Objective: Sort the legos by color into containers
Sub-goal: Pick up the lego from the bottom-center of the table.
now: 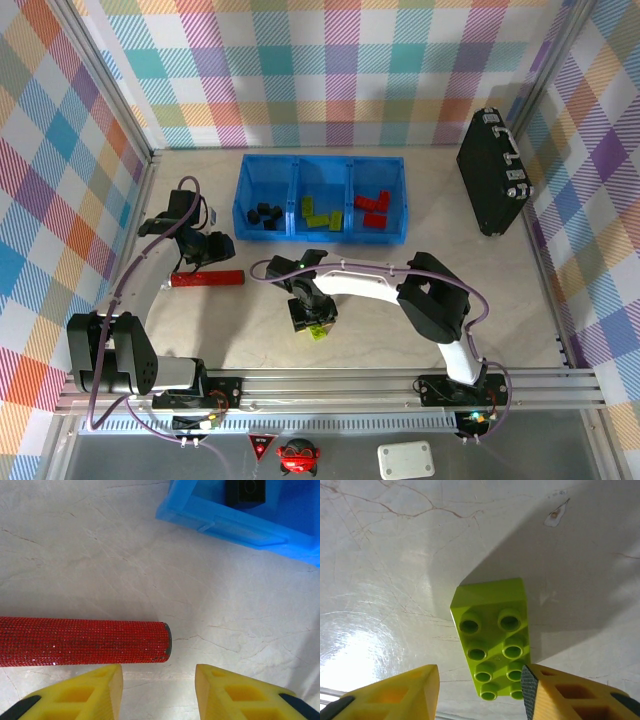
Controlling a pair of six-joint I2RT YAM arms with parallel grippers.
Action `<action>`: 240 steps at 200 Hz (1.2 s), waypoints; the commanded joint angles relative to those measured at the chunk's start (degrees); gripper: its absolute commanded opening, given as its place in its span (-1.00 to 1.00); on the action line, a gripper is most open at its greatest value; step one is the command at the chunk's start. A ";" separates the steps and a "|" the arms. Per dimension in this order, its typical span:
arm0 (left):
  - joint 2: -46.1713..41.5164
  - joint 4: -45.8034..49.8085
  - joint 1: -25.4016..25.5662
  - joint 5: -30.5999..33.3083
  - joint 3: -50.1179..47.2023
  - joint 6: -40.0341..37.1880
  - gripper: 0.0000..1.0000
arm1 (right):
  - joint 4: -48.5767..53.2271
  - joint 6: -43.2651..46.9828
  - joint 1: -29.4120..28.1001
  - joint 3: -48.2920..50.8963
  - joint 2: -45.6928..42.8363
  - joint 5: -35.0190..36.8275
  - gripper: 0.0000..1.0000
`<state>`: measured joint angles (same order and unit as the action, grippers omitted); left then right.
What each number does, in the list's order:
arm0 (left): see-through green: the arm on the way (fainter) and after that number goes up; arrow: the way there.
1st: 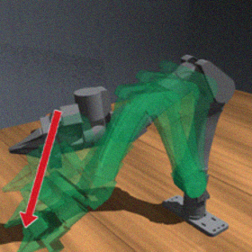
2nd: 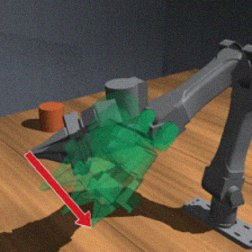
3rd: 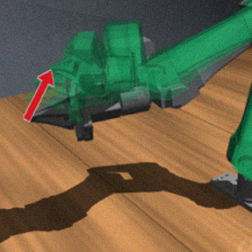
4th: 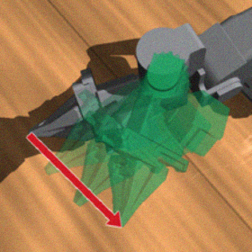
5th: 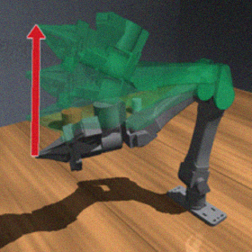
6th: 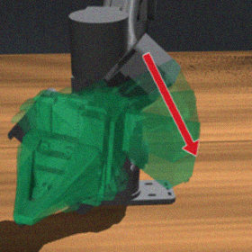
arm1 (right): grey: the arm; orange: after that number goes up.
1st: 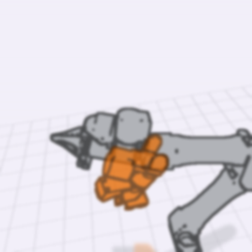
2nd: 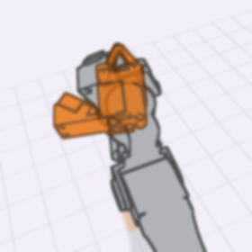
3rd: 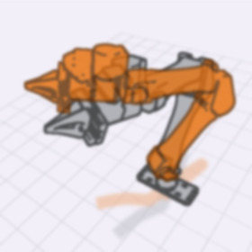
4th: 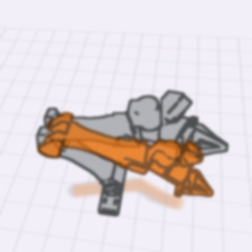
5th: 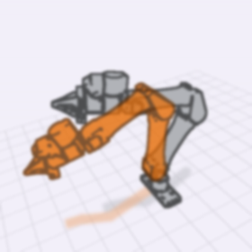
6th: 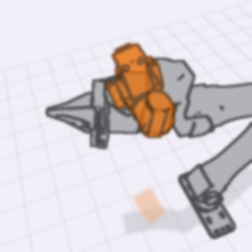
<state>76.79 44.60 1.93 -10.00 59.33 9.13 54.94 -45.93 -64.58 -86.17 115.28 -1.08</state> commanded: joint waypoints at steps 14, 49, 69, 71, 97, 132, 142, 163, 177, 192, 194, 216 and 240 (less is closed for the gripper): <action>0.39 -0.39 -0.79 -0.88 -0.06 -1.13 -0.15 | 1.36 -0.64 -0.64 0.69 2.49 1.23 -0.05; 0.37 -0.39 -0.75 -0.90 -0.08 -1.13 -0.15 | 2.43 -0.38 -0.73 0.05 2.36 2.18 -0.05; 0.42 -0.43 -0.79 -0.77 0.04 -1.13 -0.15 | 3.18 -0.29 -0.81 -0.76 1.62 2.75 -0.06; 0.45 -0.40 -0.79 -0.93 0.01 -1.13 -0.15 | 3.30 -0.30 -0.81 -0.82 1.57 2.84 -0.06; 0.55 -0.48 -0.79 -0.90 0.00 -1.13 -0.15 | 4.59 -0.08 -0.81 -2.01 0.26 3.69 -0.05; 0.64 -0.47 -0.79 -0.99 0.08 -1.13 -0.15 | 5.18 -0.02 -0.84 -2.33 -0.09 4.64 -0.01; 0.65 -0.41 -0.79 -0.99 0.20 -1.13 -0.15 | 4.94 0.25 -0.86 -2.25 0.38 4.36 0.06; 0.73 -0.48 -0.79 -0.99 0.18 -1.13 -0.15 | 3.84 0.73 -0.99 -1.92 1.57 3.60 0.24; 0.73 -0.41 -0.75 -0.95 0.18 -1.13 -0.15 | 3.47 1.02 -1.16 -1.96 2.58 3.21 0.37; 0.65 -0.48 -0.79 -0.77 0.15 -1.13 -0.15 | 3.26 1.14 -1.29 -2.07 3.52 3.27 0.39; 0.64 -0.48 -0.77 -0.80 0.12 -1.13 -0.15 | 3.25 1.25 -1.33 -2.07 3.63 3.26 0.39; 0.71 -0.39 -0.77 -0.81 0.18 -1.21 -0.15 | 2.55 1.31 -1.34 -1.82 4.64 3.10 0.35; 0.73 -0.39 -0.79 -0.80 0.17 -1.22 -0.15 | 2.13 1.30 -1.34 -1.68 5.00 3.02 0.14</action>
<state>77.30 44.60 1.93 -10.00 59.33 9.13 57.01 -45.12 -65.45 -87.13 119.50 2.35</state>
